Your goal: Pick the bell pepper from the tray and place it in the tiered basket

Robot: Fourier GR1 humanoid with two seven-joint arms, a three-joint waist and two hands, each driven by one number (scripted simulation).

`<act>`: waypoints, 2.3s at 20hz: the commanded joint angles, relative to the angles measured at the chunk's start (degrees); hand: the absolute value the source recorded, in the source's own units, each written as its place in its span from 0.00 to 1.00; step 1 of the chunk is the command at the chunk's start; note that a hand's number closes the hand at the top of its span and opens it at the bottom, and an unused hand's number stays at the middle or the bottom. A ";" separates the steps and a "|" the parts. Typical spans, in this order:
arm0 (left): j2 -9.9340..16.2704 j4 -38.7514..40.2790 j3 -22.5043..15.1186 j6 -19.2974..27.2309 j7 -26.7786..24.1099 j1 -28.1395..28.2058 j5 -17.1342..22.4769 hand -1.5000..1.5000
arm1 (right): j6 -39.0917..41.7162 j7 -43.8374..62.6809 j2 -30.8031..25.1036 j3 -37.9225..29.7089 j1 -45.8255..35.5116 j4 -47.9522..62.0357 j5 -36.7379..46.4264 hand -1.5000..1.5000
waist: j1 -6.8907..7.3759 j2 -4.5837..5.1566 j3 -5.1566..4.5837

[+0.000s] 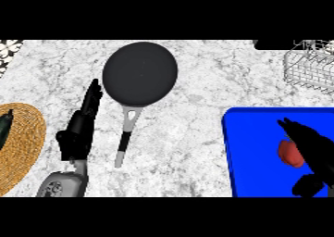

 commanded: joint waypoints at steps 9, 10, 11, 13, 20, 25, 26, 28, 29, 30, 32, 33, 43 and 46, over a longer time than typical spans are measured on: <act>-2.00 1.56 -1.20 2.51 -1.09 -0.54 -2.67 0.50 | -19.40 -6.81 0.48 3.81 2.13 6.13 10.46 1.00 | -0.06 0.02 0.01; -0.04 -3.49 -0.48 -0.99 1.09 1.65 -0.52 0.50 | -20.56 -7.74 0.06 1.97 -1.47 10.71 10.17 1.00 | 0.32 0.01 0.02; 0.83 0.40 1.92 -2.39 -0.58 -0.50 1.48 0.50 | -19.88 -7.08 0.18 0.65 -6.41 12.85 9.58 1.00 | 0.35 0.08 0.01; 0.29 -1.13 0.75 -1.48 -2.13 2.62 -0.07 0.50 | -22.55 -7.49 1.42 1.04 -5.56 15.34 11.05 1.00 | 0.28 0.03 0.01; -1.09 1.04 -0.22 -0.75 -0.34 -0.93 -0.95 0.50 | -0.29 15.75 5.83 -1.86 -18.36 22.18 14.89 1.00 | 1.60 0.50 -0.10; -2.03 1.92 -1.36 1.33 -2.69 0.11 -2.51 0.50 | -1.67 22.25 7.65 -3.62 -28.06 25.63 16.78 1.00 | 0.41 0.09 -0.01; -1.95 0.41 -0.68 0.44 -0.50 -0.38 -1.59 0.50 | -2.07 22.85 7.18 -5.16 -29.76 26.94 16.33 1.00 | 0.48 0.08 -0.01; -0.55 0.08 0.07 -0.71 -0.44 0.31 -1.13 0.50 | -2.07 25.52 7.68 -5.23 -30.89 23.60 16.81 1.00 | 0.33 -0.01 -0.02; -1.73 1.21 -0.13 0.43 -0.95 0.90 -1.41 0.50 | 1.11 27.99 8.58 -3.65 -31.18 19.96 17.71 1.00 | 0.14 -0.07 -0.03; -0.14 -1.04 0.22 -0.34 0.95 0.60 -1.65 0.50 | 0.89 25.05 4.09 -6.80 -30.82 18.39 16.16 1.00 | 0.00 -0.15 -0.02; -0.49 -2.43 0.44 -0.85 -0.29 2.53 -0.14 0.50 | 4.06 29.23 5.37 -6.47 -34.66 14.62 16.89 1.00 | 0.19 -0.22 -0.05; 0.14 -1.45 0.66 -1.09 1.08 0.42 -0.77 0.50 | 5.98 30.23 5.27 -6.77 -35.79 11.90 16.56 1.00 | -0.11 -0.25 -0.05; -1.30 1.40 1.21 -0.07 -0.44 -2.12 -0.90 0.50 | 17.57 32.85 -1.71 -14.25 -48.62 4.31 11.88 1.00 | 0.08 -0.03 -0.02; -1.20 -1.48 -0.27 -0.17 1.90 -1.24 -1.83 0.50 | 20.91 33.62 -5.18 -17.74 -57.14 8.85 10.47 1.00 | 0.46 -0.03 -0.03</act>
